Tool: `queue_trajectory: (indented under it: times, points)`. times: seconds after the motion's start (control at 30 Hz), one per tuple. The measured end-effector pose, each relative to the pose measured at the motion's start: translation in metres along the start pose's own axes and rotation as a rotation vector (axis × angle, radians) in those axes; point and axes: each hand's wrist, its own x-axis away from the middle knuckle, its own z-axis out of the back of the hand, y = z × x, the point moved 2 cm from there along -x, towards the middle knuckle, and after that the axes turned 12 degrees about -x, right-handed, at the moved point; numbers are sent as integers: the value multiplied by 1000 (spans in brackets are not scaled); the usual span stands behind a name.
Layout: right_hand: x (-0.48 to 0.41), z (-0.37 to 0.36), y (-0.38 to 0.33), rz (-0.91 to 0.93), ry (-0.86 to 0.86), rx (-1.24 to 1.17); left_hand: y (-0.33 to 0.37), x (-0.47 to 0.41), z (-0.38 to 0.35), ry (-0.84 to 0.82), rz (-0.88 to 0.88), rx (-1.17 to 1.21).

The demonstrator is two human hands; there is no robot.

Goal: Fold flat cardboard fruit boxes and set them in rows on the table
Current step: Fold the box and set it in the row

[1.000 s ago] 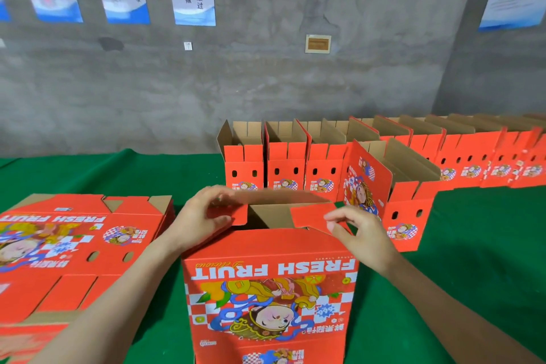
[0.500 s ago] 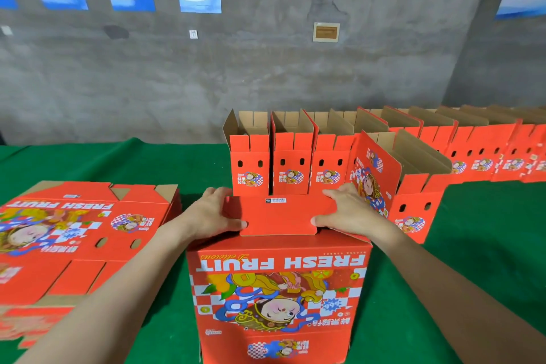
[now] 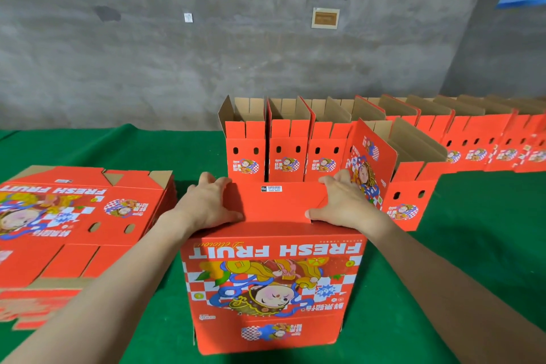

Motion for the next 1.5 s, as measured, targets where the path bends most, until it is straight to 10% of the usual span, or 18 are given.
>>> queue_trajectory:
  times: [0.23,0.37,0.57,0.93,1.17,1.5]
  points:
    - [7,7,16,-39,131,-609,-18,6,1,168,100,617]
    - [24,-2,40,-456,135,-1142,-33,25,-14,-48,305,1174]
    - [64,-33,55,-531,-273,-897,-41,32,0,-37,193,746]
    - [50,-2,63,-186,-252,-1047,-35,33,34,405,249,1179]
    - [52,-6,78,-33,-115,-1214,-31,29,14,311,132,1494]
    - [43,-9,111,97,41,-1058,19,-6,-53,145,-8,922]
